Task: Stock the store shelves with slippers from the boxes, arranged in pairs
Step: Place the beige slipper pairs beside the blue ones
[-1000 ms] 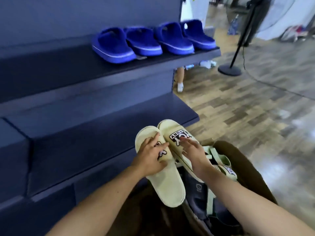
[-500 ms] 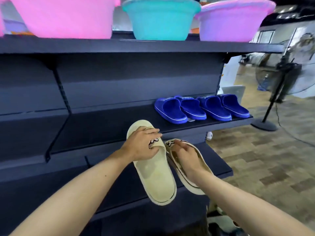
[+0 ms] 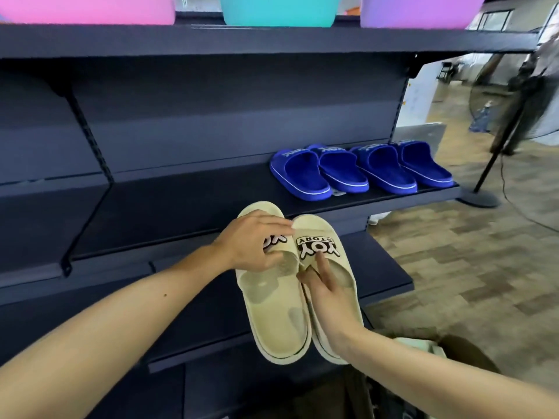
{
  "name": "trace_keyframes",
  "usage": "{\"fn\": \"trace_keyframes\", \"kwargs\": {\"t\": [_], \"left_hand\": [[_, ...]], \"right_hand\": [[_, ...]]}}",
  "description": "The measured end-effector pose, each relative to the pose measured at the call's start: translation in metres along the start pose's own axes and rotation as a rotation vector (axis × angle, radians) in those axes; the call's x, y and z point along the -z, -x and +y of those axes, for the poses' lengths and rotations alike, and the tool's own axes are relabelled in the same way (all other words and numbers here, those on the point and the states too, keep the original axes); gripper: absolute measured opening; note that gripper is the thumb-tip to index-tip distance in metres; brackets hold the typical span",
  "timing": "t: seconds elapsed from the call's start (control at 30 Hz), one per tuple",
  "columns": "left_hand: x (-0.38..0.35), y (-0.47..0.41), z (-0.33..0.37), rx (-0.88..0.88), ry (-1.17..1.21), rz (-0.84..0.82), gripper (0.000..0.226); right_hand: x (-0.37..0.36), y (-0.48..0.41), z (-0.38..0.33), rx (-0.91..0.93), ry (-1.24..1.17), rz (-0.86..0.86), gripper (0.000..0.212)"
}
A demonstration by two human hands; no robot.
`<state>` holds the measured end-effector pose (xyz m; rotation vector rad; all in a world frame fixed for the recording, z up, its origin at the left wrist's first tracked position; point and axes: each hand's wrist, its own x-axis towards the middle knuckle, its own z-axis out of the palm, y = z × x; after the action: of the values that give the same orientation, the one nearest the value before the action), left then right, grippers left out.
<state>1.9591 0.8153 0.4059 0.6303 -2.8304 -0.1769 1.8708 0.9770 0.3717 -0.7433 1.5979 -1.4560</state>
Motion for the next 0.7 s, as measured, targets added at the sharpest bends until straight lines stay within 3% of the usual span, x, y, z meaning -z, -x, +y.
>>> {"fn": "trace_keyframes", "kwargs": {"t": [0.27,0.5,0.7], "left_hand": [[-0.006,-0.014,0.007,-0.13,0.036,0.017,0.064],[0.022,-0.031,-0.012,-0.087,0.059,0.096,0.064],[0.043,-0.042,-0.049,0.047,-0.053,0.117,0.064]], "right_hand": [[0.022,-0.004,-0.023,0.13,0.167,-0.045,0.094],[0.021,-0.033,-0.041,0.216,0.196,-0.129,0.092],[0.006,-0.085,-0.065,0.361,0.368,-0.259,0.068]]}}
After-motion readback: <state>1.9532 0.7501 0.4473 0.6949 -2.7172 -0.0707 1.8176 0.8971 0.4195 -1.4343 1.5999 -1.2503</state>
